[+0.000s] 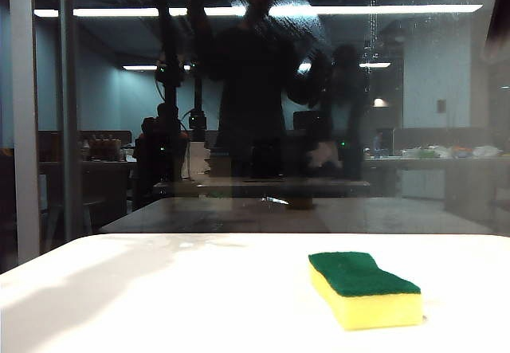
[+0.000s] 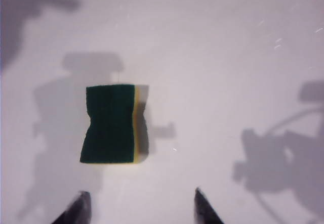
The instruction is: Reach upward to find where there is water on the glass, pick up the sponge from the table, dry the water, and finally place the sponge back on the table.
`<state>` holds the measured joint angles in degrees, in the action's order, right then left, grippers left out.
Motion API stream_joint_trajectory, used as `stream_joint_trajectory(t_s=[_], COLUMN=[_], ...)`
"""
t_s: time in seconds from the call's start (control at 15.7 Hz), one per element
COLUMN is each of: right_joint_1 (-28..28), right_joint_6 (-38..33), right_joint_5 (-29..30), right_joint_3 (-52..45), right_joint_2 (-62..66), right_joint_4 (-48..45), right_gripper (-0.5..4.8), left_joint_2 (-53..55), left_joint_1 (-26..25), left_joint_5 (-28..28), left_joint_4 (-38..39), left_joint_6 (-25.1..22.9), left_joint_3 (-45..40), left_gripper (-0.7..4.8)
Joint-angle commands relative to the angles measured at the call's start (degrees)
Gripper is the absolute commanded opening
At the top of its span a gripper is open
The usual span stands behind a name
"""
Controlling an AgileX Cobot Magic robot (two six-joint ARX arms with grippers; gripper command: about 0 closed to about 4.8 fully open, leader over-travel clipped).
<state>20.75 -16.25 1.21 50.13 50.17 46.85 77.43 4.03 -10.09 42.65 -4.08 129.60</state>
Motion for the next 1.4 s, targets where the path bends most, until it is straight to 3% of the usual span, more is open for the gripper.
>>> stream_joint_trajectory(t_s=[0.06,0.19,0.32,0.57,1.02,1.4], right_joint_1=[0.07,0.07,0.07,0.39,1.57,1.79], right_joint_6=[-0.28,-0.22,0.22,0.20,-0.48,-2.05], right_joint_5=[5.14,6.97,11.06,17.16,16.74,16.98], right_joint_3=[-6.21,-7.13,-7.08,-6.97,-6.97,-5.05], right_joint_2=[5.46,10.71,19.17,33.20,37.90,42.38], right_joint_4=[-12.37,-16.39,-21.84,-28.09,-35.65,-36.39], right_gripper=[2.62,2.67,3.34,3.48,3.46,3.35], left_joint_2=[-0.28,-0.28,-0.28,-0.28,-0.28,-0.28], left_joint_1=[-0.02,-0.02,-0.02,-0.02,-0.02,-0.02], left_joint_5=[-0.28,-0.26,-0.28,-0.26,-0.24,-0.24], left_joint_4=[-0.61,-0.61,-0.63,-0.50,1.07,1.09], left_joint_6=[0.00,0.00,0.00,0.00,-0.02,-0.02], left_joint_3=[0.31,0.31,0.31,0.31,0.28,0.28], left_gripper=[-0.04,-0.04,-0.04,-0.04,-0.04,-0.04])
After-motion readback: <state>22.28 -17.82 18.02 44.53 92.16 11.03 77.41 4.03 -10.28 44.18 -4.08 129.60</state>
